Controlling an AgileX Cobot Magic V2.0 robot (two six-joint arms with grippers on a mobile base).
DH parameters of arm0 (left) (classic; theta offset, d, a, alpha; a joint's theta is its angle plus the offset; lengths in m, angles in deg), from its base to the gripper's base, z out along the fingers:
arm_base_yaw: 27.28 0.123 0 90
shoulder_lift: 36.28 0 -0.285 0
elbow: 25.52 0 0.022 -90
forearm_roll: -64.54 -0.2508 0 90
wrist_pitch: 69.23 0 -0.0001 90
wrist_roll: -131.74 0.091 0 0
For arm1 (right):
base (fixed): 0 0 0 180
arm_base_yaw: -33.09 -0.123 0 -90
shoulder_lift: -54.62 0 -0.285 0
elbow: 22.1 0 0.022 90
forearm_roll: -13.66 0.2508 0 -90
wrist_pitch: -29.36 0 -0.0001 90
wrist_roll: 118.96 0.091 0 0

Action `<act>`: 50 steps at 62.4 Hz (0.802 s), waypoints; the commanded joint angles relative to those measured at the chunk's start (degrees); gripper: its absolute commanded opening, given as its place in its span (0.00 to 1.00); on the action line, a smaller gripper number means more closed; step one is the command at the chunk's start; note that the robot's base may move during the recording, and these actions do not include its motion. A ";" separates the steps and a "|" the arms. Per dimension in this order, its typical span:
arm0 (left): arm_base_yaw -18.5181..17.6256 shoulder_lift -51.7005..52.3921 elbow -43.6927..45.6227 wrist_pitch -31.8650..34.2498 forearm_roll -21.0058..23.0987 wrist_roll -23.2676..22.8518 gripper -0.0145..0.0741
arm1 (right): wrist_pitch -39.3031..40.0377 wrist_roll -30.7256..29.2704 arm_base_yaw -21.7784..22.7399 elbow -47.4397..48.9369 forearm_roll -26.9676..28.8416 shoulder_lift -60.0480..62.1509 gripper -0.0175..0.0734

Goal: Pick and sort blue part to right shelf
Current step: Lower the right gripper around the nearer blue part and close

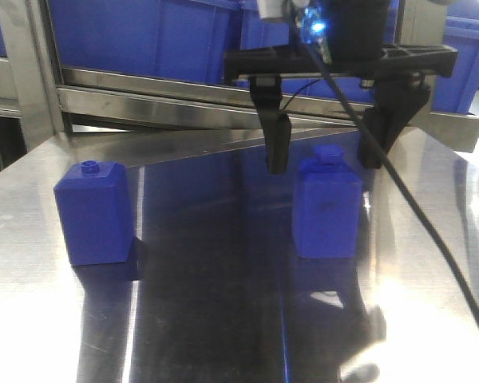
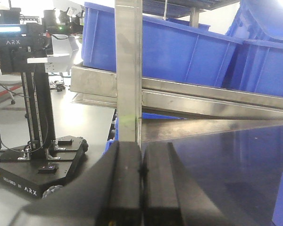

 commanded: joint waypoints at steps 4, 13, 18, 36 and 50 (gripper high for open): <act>0.00 1.16 -1.30 4.60 0.43 -0.30 0.32 | 1.16 0.57 0.00 0.80 -0.35 1.58 0.84; 0.00 1.16 -1.30 4.60 0.43 -0.30 0.32 | 4.19 1.21 0.00 -1.87 -0.28 1.08 0.84; 0.00 1.16 -1.30 4.60 0.43 -0.30 0.32 | 5.82 1.21 0.05 -2.32 -0.28 1.08 0.84; 0.00 1.16 -1.30 4.60 0.43 -0.30 0.32 | 5.56 1.21 0.05 -2.59 -0.28 1.08 0.84; 0.00 1.16 -1.30 4.60 0.43 -0.30 0.32 | 5.52 1.16 0.05 -2.59 -0.28 1.08 0.84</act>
